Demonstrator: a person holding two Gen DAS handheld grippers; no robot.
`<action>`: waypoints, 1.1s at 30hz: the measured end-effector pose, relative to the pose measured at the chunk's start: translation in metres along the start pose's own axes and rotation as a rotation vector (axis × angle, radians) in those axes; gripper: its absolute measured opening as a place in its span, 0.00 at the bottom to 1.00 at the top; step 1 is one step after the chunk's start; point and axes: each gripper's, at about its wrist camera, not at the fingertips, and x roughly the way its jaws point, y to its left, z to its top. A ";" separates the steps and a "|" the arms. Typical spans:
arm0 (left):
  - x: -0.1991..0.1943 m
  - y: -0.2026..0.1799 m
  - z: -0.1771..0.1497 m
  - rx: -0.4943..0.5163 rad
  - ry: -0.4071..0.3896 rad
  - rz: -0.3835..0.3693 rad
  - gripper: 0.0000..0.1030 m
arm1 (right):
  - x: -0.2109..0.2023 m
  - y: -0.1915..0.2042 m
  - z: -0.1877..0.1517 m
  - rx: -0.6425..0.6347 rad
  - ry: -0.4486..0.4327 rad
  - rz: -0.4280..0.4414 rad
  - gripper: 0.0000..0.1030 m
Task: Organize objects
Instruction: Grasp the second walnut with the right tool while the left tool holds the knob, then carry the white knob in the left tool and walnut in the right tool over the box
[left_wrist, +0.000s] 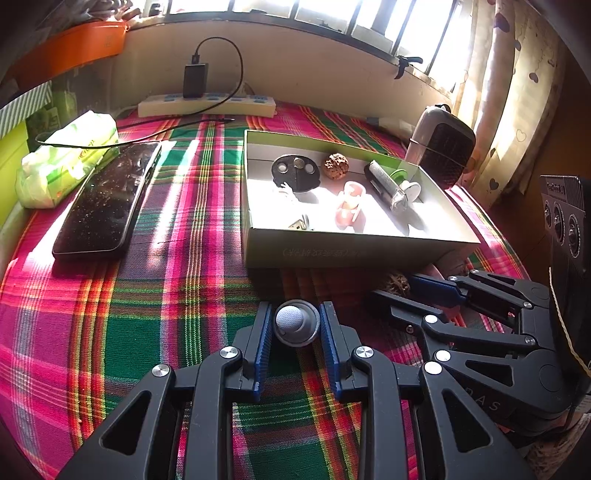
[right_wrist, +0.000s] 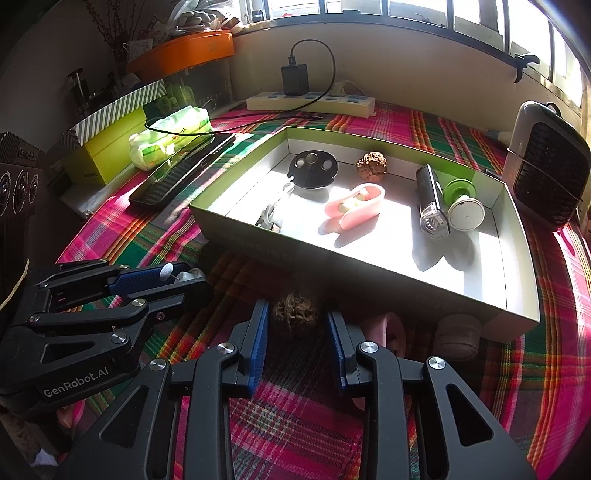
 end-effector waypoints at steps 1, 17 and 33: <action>0.000 0.000 0.000 0.001 0.000 0.001 0.23 | 0.000 0.000 0.000 0.000 0.000 0.000 0.29; -0.005 -0.001 0.005 0.009 -0.016 0.004 0.23 | -0.006 -0.008 0.001 0.044 -0.013 0.021 0.29; -0.019 -0.016 0.032 0.049 -0.058 -0.025 0.23 | -0.036 -0.021 0.012 0.067 -0.084 0.035 0.29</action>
